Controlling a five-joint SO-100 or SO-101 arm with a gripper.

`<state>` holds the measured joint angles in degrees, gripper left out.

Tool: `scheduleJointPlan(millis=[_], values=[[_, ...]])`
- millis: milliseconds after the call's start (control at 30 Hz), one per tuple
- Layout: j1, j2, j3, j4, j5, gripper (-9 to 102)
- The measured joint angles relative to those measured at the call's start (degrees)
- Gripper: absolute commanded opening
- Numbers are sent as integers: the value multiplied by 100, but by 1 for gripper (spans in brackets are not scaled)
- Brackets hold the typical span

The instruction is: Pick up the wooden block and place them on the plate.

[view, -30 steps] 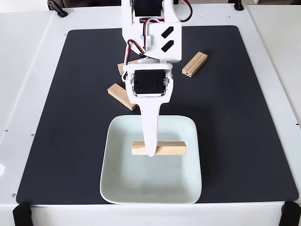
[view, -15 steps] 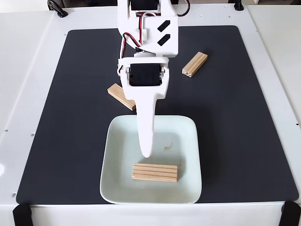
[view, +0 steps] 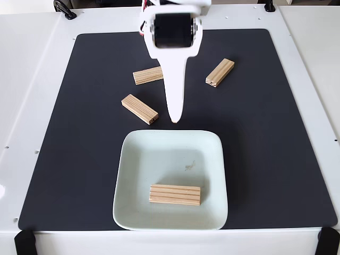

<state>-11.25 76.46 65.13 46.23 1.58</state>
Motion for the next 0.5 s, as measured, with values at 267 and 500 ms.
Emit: scheduleJointPlan(millis=[267,500], values=[[-378,2637,3234,0,-44,0],[-677,4939,6161,0,-18,0]])
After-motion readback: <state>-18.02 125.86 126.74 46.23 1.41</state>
